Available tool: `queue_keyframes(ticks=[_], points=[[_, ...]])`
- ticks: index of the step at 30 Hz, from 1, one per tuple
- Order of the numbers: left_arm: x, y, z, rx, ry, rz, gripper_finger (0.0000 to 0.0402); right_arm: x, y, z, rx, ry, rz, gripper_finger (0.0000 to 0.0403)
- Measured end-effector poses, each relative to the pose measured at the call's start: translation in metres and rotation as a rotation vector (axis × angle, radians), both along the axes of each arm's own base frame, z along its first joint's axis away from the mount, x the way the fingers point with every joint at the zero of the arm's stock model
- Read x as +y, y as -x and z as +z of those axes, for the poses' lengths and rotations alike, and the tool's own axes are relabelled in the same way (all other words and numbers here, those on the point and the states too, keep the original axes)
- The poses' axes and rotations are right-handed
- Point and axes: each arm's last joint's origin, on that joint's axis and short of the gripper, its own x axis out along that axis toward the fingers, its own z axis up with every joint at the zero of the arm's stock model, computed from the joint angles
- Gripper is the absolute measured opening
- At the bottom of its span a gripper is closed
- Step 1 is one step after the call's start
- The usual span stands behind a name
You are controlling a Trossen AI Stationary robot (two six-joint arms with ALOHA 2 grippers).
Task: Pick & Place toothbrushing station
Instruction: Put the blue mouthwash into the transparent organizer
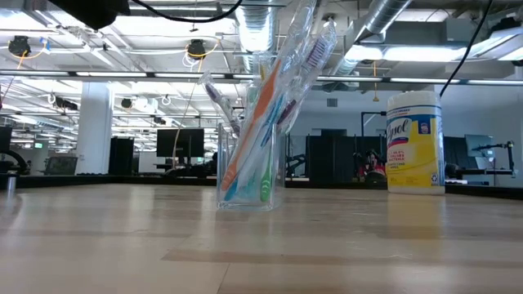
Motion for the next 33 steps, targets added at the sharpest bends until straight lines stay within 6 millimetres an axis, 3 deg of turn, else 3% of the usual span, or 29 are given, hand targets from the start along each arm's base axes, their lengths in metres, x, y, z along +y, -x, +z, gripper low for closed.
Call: queue_keyframes(ticks=[16,28,33], points=[[0.0004,-0.0002,0.0018,-0.028,-0.007,0.007,0.0150,-0.0005,0.0004,-0.0007,0.008,0.007,0.001,0.0079],[-0.0007,0.0004,0.0024,-0.037,-0.019,-0.037,0.0090,-0.0002,0.0008,-0.0009,0.012,0.008,0.005,0.0079],[-0.0007,0.0003,0.0023,-0.036,-0.017,-0.039,0.0089,-0.0003,0.0010,-0.0009,0.013,0.008,0.005,0.0079]])
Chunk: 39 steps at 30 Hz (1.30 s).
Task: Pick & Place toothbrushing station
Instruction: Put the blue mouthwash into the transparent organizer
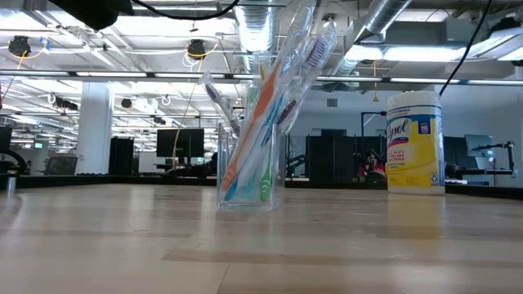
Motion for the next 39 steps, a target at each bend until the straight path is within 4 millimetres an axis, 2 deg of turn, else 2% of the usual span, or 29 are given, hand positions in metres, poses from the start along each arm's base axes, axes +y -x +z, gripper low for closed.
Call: queue_keyframes(ticks=[7,16,21,26,39], points=[[0.000,-0.001,-0.002,0.023,0.011,-0.007,0.0095,0.000,0.002,-0.003,0.035,0.024,0.008,0.0089],[-0.001,-0.001,-0.003,0.039,0.030,-0.026,0.0093,-0.003,0.003,-0.007,0.085,0.015,0.037,0.0164],[0.000,-0.001,-0.006,0.055,0.034,-0.017,0.0093,-0.008,0.004,-0.009,0.109,0.012,0.021,0.0186],[0.000,0.001,-0.012,0.081,0.053,-0.030,0.0093,-0.010,0.006,-0.012,0.154,-0.001,0.004,0.0186],[0.002,-0.001,-0.018,0.149,0.106,-0.008,0.0093,-0.021,0.015,-0.024,0.322,-0.028,-0.064,0.0150]])
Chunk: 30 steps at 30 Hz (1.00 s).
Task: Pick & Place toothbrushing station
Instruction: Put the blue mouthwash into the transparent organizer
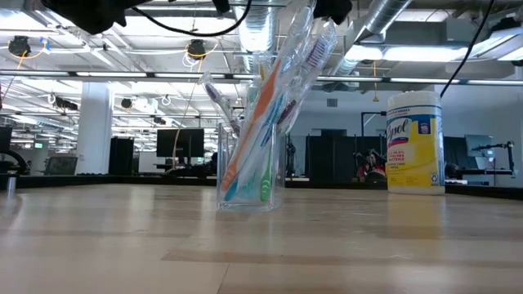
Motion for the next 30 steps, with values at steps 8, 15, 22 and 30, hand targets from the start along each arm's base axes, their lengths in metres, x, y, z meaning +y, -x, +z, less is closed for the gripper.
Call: queue_keyframes(ticks=[8,15,22,30], points=[[0.002,0.000,-0.004,0.088,0.028,0.057,0.0092,-0.009,0.003,-0.004,0.066,-0.014,-0.049,0.0126],[0.007,0.009,0.002,0.217,0.089,0.065,0.0092,-0.015,0.005,-0.007,0.097,-0.022,-0.077,0.0116],[0.007,0.012,-0.001,0.302,0.102,0.067,0.0092,-0.018,0.004,-0.006,0.094,-0.023,-0.088,0.0116],[0.008,0.012,-0.011,0.403,0.079,0.075,0.0092,-0.018,0.004,-0.006,0.086,-0.024,-0.088,0.0116]])
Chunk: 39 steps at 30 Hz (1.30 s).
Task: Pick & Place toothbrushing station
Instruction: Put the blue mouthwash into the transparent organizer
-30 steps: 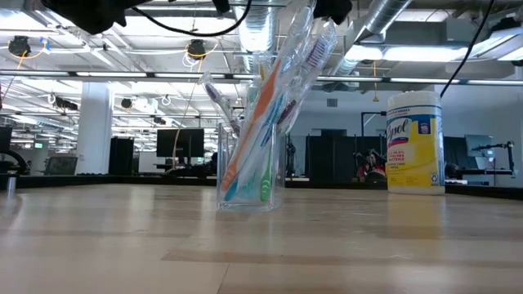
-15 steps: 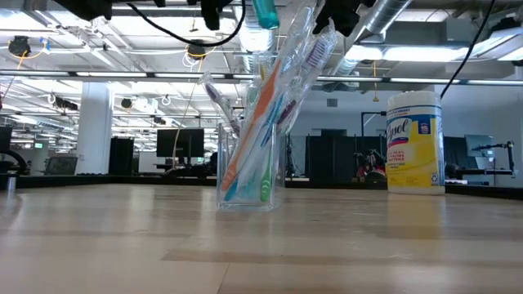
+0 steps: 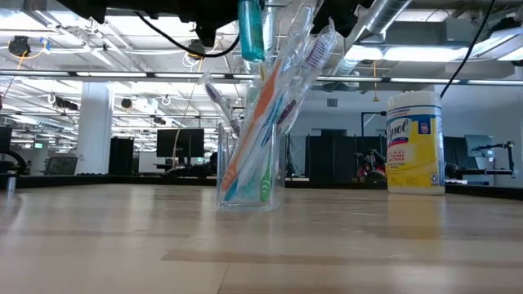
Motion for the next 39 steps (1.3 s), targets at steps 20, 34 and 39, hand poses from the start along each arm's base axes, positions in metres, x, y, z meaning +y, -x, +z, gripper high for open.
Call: queue_keyframes(ticks=[20,34,39], points=[[0.015,-0.006,-0.019,0.136,-0.027,0.051,0.0092,0.000,0.000,0.000,-0.003,0.000,0.001,0.0117],[0.026,-0.012,-0.035,0.210,-0.038,0.093,0.0092,0.000,-0.001,0.000,-0.006,0.000,0.001,0.0117],[0.028,-0.015,-0.041,0.232,-0.045,0.101,0.0092,0.000,-0.001,0.000,-0.007,0.000,0.001,0.0117]])
